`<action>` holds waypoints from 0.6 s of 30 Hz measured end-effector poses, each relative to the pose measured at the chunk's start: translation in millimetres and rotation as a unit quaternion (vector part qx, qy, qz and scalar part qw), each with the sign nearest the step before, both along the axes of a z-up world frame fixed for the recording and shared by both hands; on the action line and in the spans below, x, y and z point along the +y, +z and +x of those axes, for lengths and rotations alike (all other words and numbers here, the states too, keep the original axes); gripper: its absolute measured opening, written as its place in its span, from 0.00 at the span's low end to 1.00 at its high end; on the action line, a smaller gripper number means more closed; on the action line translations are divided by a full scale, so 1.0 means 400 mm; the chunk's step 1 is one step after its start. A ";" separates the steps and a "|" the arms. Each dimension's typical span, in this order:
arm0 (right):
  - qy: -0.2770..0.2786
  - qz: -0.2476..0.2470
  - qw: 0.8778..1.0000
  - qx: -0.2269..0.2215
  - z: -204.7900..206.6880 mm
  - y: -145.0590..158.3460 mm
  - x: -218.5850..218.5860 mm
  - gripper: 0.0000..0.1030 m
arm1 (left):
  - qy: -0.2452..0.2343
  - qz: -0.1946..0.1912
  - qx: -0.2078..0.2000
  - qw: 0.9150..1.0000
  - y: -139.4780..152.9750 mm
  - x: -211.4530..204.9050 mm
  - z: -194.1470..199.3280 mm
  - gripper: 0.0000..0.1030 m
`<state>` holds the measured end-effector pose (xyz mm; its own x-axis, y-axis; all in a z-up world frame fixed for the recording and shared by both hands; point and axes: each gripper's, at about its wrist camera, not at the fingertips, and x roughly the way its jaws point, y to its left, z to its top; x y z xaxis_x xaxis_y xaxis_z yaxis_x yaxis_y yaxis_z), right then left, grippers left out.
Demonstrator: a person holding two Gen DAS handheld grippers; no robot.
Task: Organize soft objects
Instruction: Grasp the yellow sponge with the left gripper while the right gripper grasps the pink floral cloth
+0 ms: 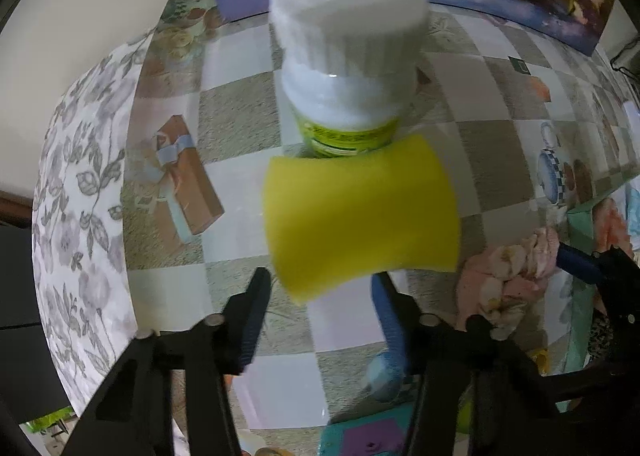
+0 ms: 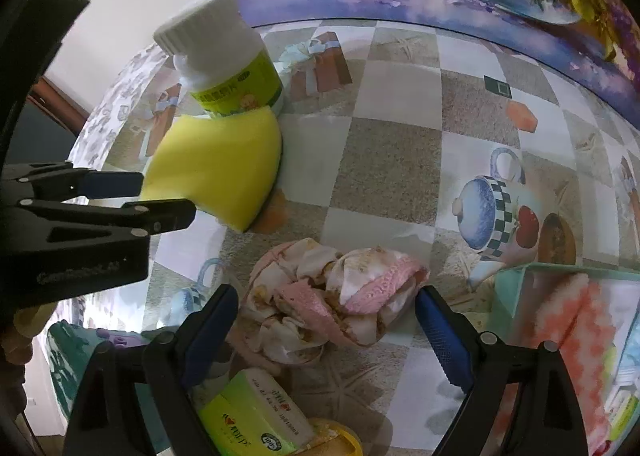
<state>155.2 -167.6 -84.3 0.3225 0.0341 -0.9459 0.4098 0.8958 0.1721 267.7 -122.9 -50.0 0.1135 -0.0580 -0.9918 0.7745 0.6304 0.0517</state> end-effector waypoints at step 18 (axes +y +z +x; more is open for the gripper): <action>0.002 -0.028 0.999 -0.017 -0.040 0.015 -0.035 0.47 | 0.017 0.010 -0.041 0.999 0.016 -0.010 -0.009 0.24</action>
<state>139.3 -181.7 -78.4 0.3546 -0.0170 -0.9349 0.4014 0.9058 0.1358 264.2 -126.7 -43.8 0.1964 -0.0336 -0.9799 0.7454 0.6544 0.1270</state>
